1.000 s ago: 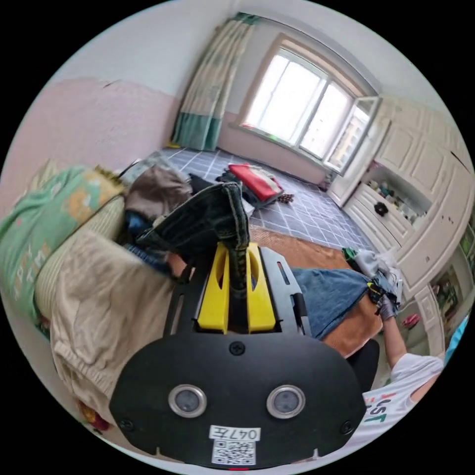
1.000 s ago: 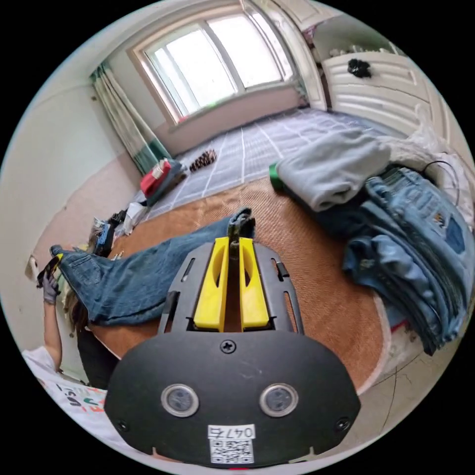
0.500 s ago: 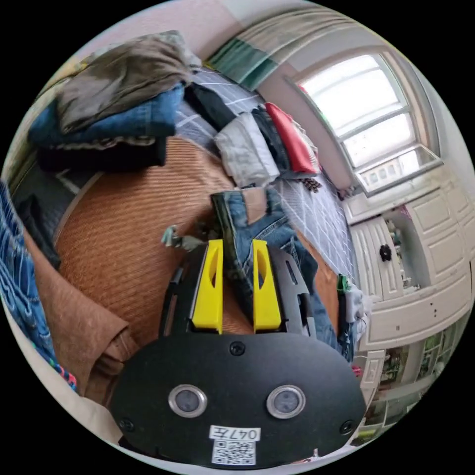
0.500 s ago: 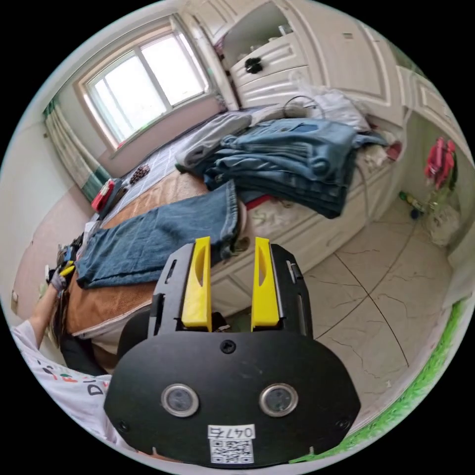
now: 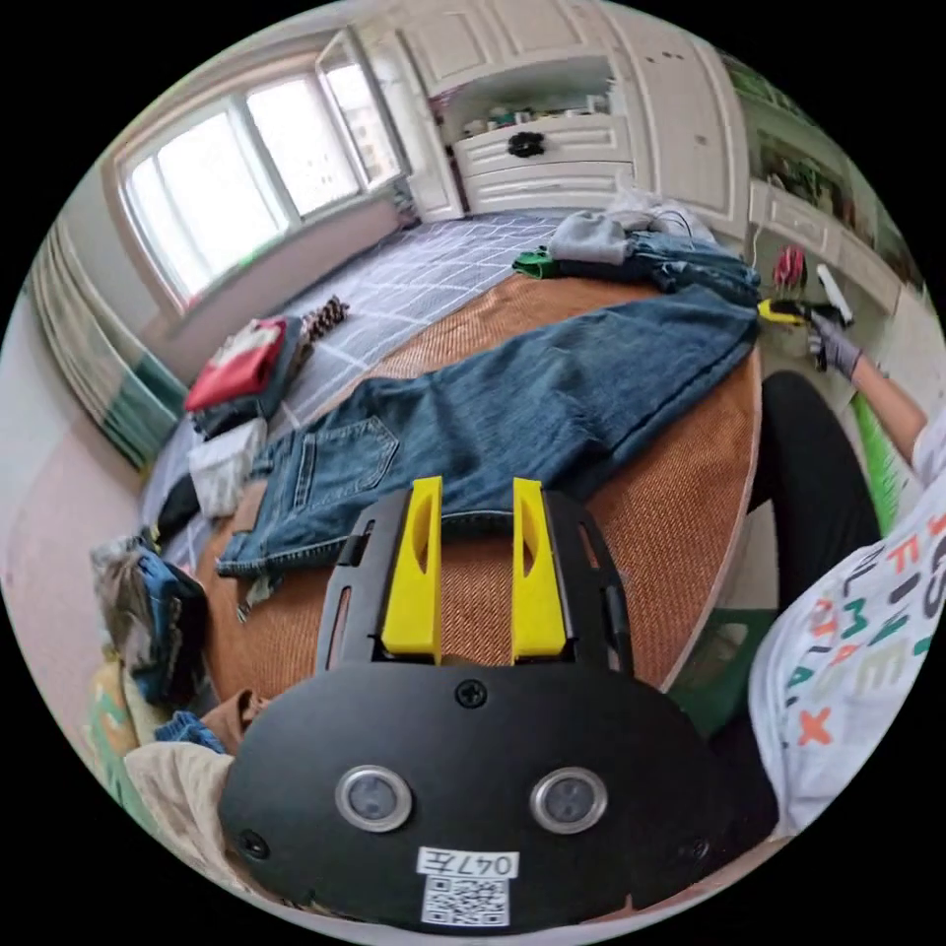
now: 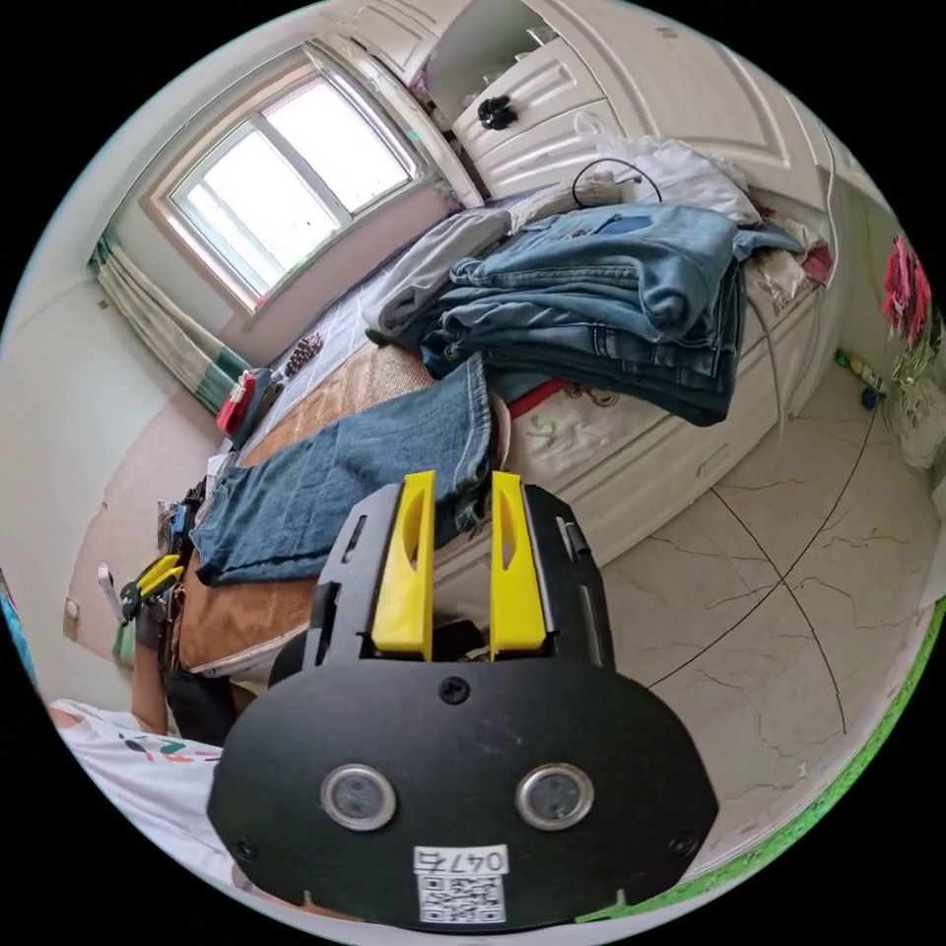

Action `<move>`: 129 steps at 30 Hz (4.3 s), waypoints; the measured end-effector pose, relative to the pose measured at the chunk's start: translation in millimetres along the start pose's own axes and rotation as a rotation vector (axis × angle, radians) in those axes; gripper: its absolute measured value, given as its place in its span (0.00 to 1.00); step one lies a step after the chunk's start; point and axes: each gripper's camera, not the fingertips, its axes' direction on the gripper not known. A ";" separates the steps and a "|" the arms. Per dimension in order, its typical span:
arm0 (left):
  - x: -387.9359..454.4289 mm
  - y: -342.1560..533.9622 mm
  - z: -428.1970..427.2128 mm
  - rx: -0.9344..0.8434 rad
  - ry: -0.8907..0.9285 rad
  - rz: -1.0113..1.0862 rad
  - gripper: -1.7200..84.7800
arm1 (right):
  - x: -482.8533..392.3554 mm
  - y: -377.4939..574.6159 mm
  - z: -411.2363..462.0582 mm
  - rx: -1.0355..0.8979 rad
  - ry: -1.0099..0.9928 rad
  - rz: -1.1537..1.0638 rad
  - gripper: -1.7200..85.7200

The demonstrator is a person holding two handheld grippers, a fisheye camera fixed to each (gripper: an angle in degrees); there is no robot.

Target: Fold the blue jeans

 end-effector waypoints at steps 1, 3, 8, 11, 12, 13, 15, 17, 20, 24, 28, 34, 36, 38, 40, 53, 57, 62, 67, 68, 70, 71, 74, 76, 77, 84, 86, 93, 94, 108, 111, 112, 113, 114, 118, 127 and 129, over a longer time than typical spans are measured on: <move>4.1 -5.2 -1.2 -0.005 0.001 0.008 0.14 | 0.0 1.5 10.2 -0.026 -0.013 0.003 0.03; 1.6 -24.3 -4.0 -0.024 0.076 -0.027 0.14 | -3.1 7.6 16.0 -0.022 0.006 0.013 0.02; 14.4 -65.7 -19.7 -0.040 0.089 0.013 0.15 | -28.0 28.5 17.8 0.033 0.034 -0.044 0.01; 37.8 -90.1 -29.4 -0.071 0.058 0.102 0.15 | -36.5 34.3 24.9 0.031 0.045 -0.067 0.01; 43.3 -99.0 -31.3 -0.085 0.054 0.119 0.14 | -37.4 35.0 26.5 0.032 0.044 -0.069 0.01; 45.3 -103.6 -31.4 -0.097 0.045 0.126 0.13 | -38.2 35.4 30.1 0.031 0.040 -0.068 0.01; 44.5 -122.7 -34.0 -0.133 -0.023 0.117 0.03 | -38.1 33.3 36.5 0.025 0.023 -0.060 0.01; 33.3 -136.1 -55.9 -0.079 -0.016 0.044 0.02 | -42.7 30.1 34.5 0.027 -0.008 -0.065 0.01; 22.7 -141.3 -116.1 0.035 -0.063 -0.101 0.01 | -48.5 47.8 11.3 0.083 -0.011 -0.104 0.01; 62.9 -120.9 -108.0 -0.140 -0.102 -0.011 0.01 | -19.0 91.8 43.3 -0.049 0.012 -0.064 0.01; 98.8 -113.1 -74.6 -0.214 -0.182 0.084 0.01 | 29.1 133.5 71.2 -0.026 -0.118 0.030 0.06; 102.4 -123.1 -72.6 -0.210 -0.164 0.046 0.01 | 50.1 153.2 76.0 0.036 -0.078 0.070 0.14; 101.4 -119.3 -68.9 -0.207 -0.150 0.027 0.01 | 48.8 146.3 87.8 0.006 -0.084 0.047 0.13; 100.8 -116.6 -65.9 -0.209 -0.145 0.017 0.01 | 39.1 133.8 95.8 -0.032 -0.094 -0.010 0.05; 100.1 -114.2 -61.8 -0.212 -0.142 0.010 0.01 | 25.1 124.7 89.3 -0.032 -0.035 -0.053 0.03; 1.3 -86.4 -13.9 -0.012 0.370 -0.077 0.12 | 105.0 131.9 12.6 -0.058 0.170 0.027 0.02; -90.6 -48.4 32.2 0.137 0.663 -0.338 0.10 | 143.3 130.1 -8.3 -0.035 0.084 0.078 0.02; -189.9 68.3 53.9 0.301 0.578 -0.887 0.13 | 190.0 108.9 -47.4 -0.013 -0.019 0.121 0.02; -234.7 122.6 93.5 0.057 0.157 -1.202 0.25 | 206.7 63.6 -80.1 -0.034 -0.018 0.098 0.02; -242.8 118.7 111.6 0.011 0.144 -1.218 0.26 | 209.5 50.6 -90.3 -0.031 -0.018 0.090 0.02; -253.3 109.5 138.7 -0.022 0.139 -1.240 0.26 | 214.3 31.0 -105.7 -0.026 -0.019 0.079 0.02; -259.9 100.7 157.2 -0.063 0.117 -1.246 0.25 | 217.8 17.6 -115.6 -0.025 -0.019 0.074 0.02; -263.1 60.8 209.9 -0.250 0.069 -1.130 0.21 | 226.0 -16.7 -139.0 -0.035 0.005 0.052 0.02; -247.4 27.8 241.1 -0.404 0.002 -0.974 0.19 | 231.9 -37.3 -152.3 -0.040 0.018 0.040 0.02; -230.4 7.5 254.7 -0.460 -0.064 -0.857 0.17 | 236.9 -51.2 -160.7 -0.042 0.024 0.034 0.02; -177.5 -15.2 205.8 -0.149 -0.047 -0.596 0.07 | 276.8 -139.4 -212.8 -0.029 0.019 0.035 0.02; -217.4 69.6 187.0 0.148 0.221 -0.921 0.06 | 293.3 -173.2 -235.6 -0.006 0.036 0.032 0.02; -164.4 186.3 270.6 -0.146 0.168 -1.027 0.13 | 368.3 -277.4 -255.2 -0.062 -0.026 0.142 0.05; -158.6 185.4 269.0 -0.141 0.166 -1.015 0.15 | 379.1 -300.6 -259.2 -0.083 -0.038 0.163 0.07; 34.2 235.1 257.9 0.113 0.048 -0.773 0.17 | -155.0 -695.6 -162.4 -0.276 -0.474 -0.926 0.14; 29.6 250.1 278.5 0.145 0.201 -0.794 0.17 | -302.3 -769.8 -60.2 -0.421 -0.534 -1.041 0.15; 29.0 251.2 283.2 0.139 0.222 -0.788 0.17 | -352.3 -800.0 -22.2 -0.458 -0.514 -1.069 0.15; 28.3 253.3 292.2 0.124 0.254 -0.778 0.17 | -396.3 -831.0 13.8 -0.499 -0.487 -1.074 0.15; 27.7 255.8 299.7 0.109 0.281 -0.772 0.17 | -416.8 -845.5 30.0 -0.514 -0.463 -1.084 0.16; 28.8 265.6 305.7 0.110 0.308 -0.755 0.17 | -521.0 -924.2 108.6 -0.545 -0.215 -1.210 0.17; 41.9 300.0 310.6 0.054 0.364 -0.699 0.17 | -573.3 -1054.8 104.5 -0.757 -0.263 -1.378 0.02; 43.6 310.9 307.4 0.078 0.403 -0.712 0.16 | -578.3 -1082.6 51.5 -0.766 -0.492 -1.493 0.02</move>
